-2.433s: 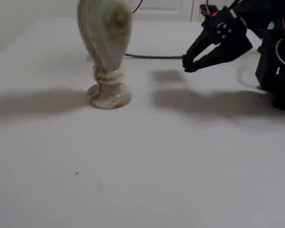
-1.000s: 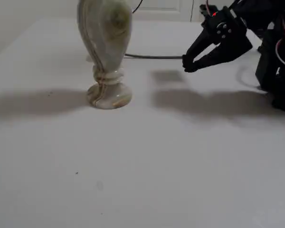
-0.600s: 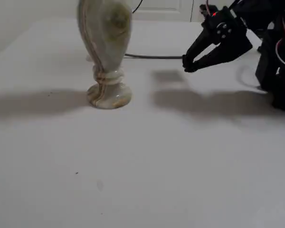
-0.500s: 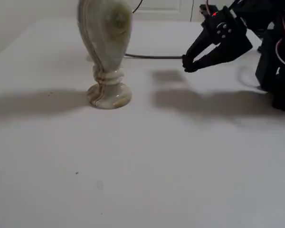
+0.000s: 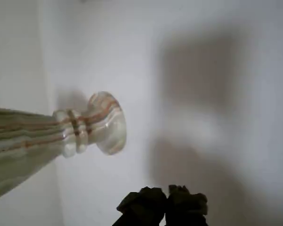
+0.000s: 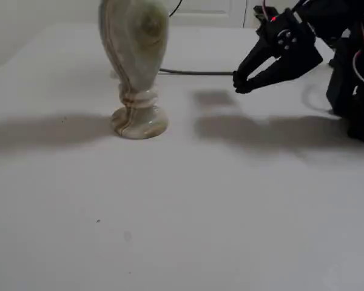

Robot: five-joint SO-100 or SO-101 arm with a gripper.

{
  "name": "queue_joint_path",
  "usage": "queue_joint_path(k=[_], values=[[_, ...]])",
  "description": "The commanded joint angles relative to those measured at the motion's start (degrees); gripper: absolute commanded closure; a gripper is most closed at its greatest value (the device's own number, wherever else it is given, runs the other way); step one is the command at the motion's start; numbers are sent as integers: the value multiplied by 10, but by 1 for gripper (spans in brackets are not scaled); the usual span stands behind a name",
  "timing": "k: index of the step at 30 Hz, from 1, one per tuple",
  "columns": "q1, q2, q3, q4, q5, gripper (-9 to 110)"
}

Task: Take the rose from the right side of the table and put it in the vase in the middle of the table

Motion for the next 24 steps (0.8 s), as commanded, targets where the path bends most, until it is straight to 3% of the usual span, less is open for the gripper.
queue_joint_path(k=[1, 9, 15, 20, 24], values=[[-2, 9, -2, -14, -6, 101], [0, 9, 0, -23, -3, 101], [96, 9, -33, -112, -2, 101], [136, -21, -142, -139, 2, 94], [174, -173, -278, -168, 49, 82]])
